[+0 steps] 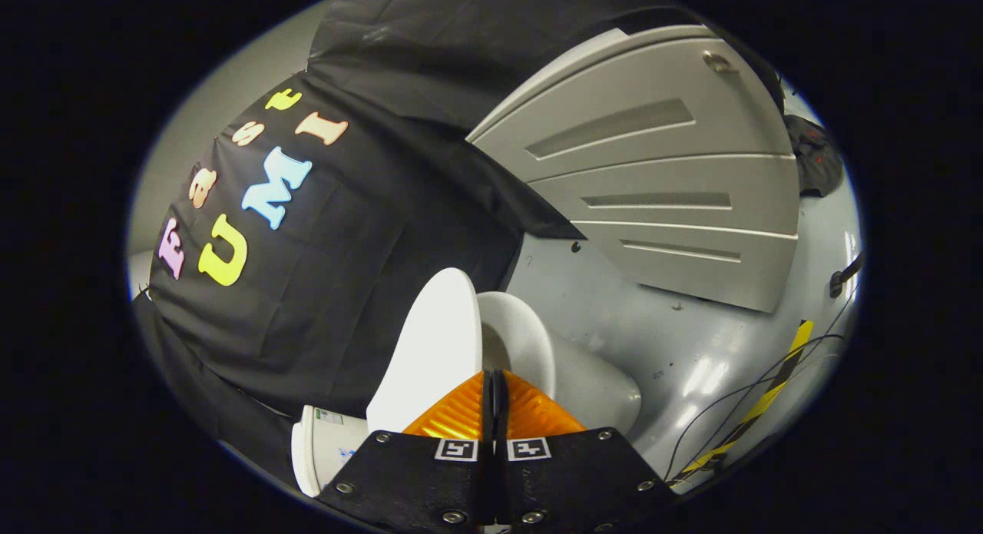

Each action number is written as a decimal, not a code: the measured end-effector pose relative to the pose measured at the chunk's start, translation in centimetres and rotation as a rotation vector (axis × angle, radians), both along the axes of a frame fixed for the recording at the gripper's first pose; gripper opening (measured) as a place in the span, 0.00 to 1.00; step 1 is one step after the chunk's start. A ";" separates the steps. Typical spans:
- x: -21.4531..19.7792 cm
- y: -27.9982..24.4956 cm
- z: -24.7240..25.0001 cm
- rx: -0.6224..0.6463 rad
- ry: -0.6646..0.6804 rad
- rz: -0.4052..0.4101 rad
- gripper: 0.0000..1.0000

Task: Open the toilet lid.

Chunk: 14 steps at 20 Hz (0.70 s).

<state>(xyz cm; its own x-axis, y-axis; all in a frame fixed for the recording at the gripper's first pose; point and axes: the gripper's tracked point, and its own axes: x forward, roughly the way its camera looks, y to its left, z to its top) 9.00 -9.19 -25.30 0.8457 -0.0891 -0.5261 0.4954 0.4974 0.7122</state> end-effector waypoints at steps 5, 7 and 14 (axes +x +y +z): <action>0.8 2.0 6.9 -0.103 -0.058 0.035 0.00; 1.0 2.9 9.4 -0.147 -0.076 0.053 0.00; 1.7 7.7 16.9 -0.353 -0.120 0.138 0.00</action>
